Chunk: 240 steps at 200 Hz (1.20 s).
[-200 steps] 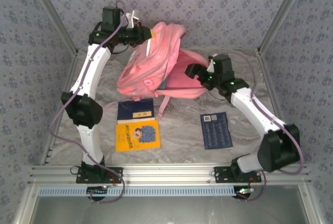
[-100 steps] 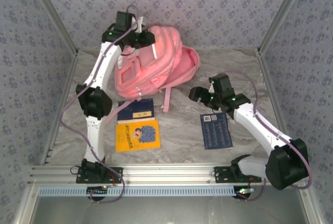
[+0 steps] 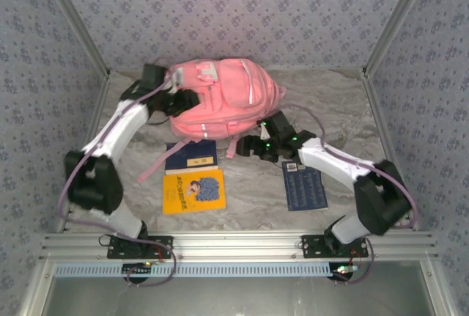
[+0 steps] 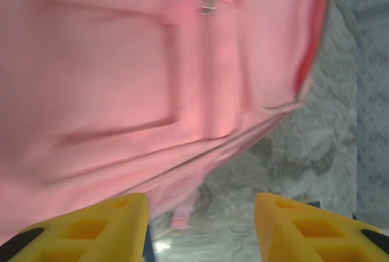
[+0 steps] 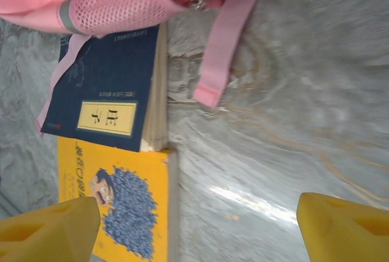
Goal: Pack the student bag
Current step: Close the student bag at the top-center of the table, then pick up the book from the center of the table.
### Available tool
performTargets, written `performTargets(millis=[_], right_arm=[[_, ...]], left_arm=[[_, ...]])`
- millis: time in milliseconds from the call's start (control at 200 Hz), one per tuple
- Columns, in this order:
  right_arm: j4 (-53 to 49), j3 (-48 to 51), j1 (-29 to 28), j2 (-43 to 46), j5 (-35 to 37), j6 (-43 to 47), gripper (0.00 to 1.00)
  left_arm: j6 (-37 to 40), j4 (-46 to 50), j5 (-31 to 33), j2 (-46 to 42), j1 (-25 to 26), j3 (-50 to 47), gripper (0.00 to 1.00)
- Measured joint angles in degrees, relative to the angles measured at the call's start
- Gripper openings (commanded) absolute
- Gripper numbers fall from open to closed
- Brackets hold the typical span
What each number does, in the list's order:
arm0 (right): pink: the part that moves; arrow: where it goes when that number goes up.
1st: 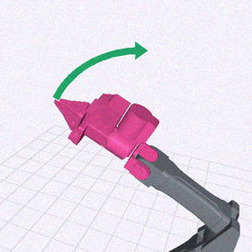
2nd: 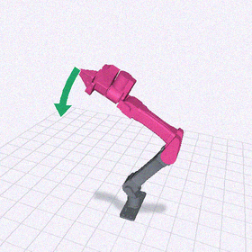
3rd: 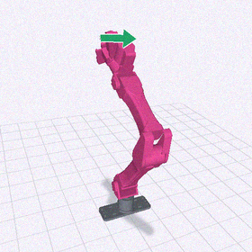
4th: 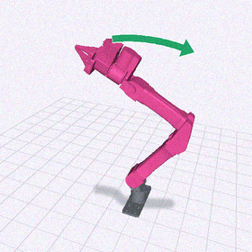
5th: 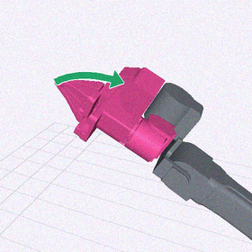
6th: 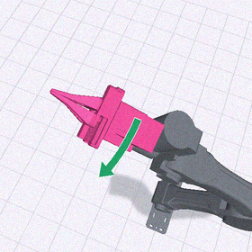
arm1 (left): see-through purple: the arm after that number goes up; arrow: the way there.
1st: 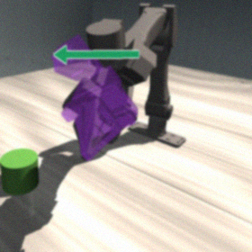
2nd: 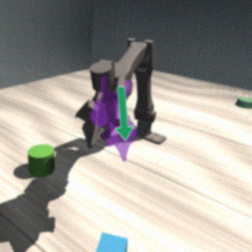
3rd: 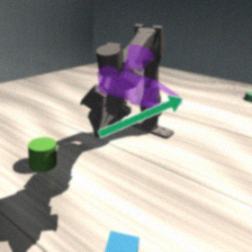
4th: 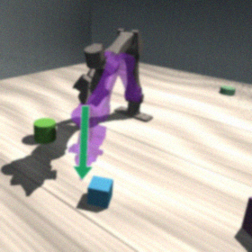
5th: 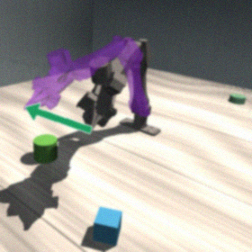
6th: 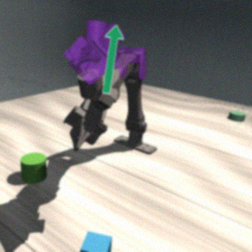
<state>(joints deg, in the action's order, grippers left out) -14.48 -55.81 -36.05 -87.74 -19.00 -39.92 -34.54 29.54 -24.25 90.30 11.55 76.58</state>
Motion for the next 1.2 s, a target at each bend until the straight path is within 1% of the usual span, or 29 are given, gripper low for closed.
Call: performTargets(millis=[60, 110, 195, 270, 385, 510, 685, 894, 1199], right_arm=[[2.49, -1.95, -1.18, -4.79, -2.69, -1.55, 0.82], [4.74, -3.65, -2.1, -8.57, -4.52, -3.21, 0.79], [7.82, -6.64, -3.39, -14.47, -7.72, -5.79, 0.76], [10.16, -9.14, -4.11, -18.71, -9.77, -7.8, 0.75], [12.33, -12.0, -4.33, -23.12, -11.87, -10.6, 0.73], [14.34, -14.29, -4.33, -25.83, -13.03, -13.35, 0.72], [15.19, -16.55, -4.44, -28.48, -13.44, -14.69, 0.7], [14.58, -16.79, -4.5, -29.35, -13.38, -14.58, 0.69], [13.79, -16.76, -4.61, -29.35, -13.11, -13.62, 0.69]], left_arm=[[-2.69, -1.9, 1.44, -5.27, -4.17, -7.19, 0.49], [-4.35, -2.89, 2.93, -7.43, -7.3, -11.67, 0.49], [-6.95, -5.68, 3.26, -8.28, -11.21, -18.91, 0.48], [-8.96, -7.52, 3.04, -7.58, -13.0, -24.85, 0.47], [-11.45, -9.31, 1.79, -4.61, -13.16, -28.85, 0.46], [-13.6, -12.31, 0.24, -2.86, -13.05, -30.1, 0.45], [-16.15, -16.17, -1.57, -0.7, -12.85, -31.23, 0.42], [-16.83, -16.5, -1.9, 0.57, -11.5, -31.43, 0.42], [-17.16, -16.7, -2.03, 1.22, -10.91, -31.41, 0.41]])
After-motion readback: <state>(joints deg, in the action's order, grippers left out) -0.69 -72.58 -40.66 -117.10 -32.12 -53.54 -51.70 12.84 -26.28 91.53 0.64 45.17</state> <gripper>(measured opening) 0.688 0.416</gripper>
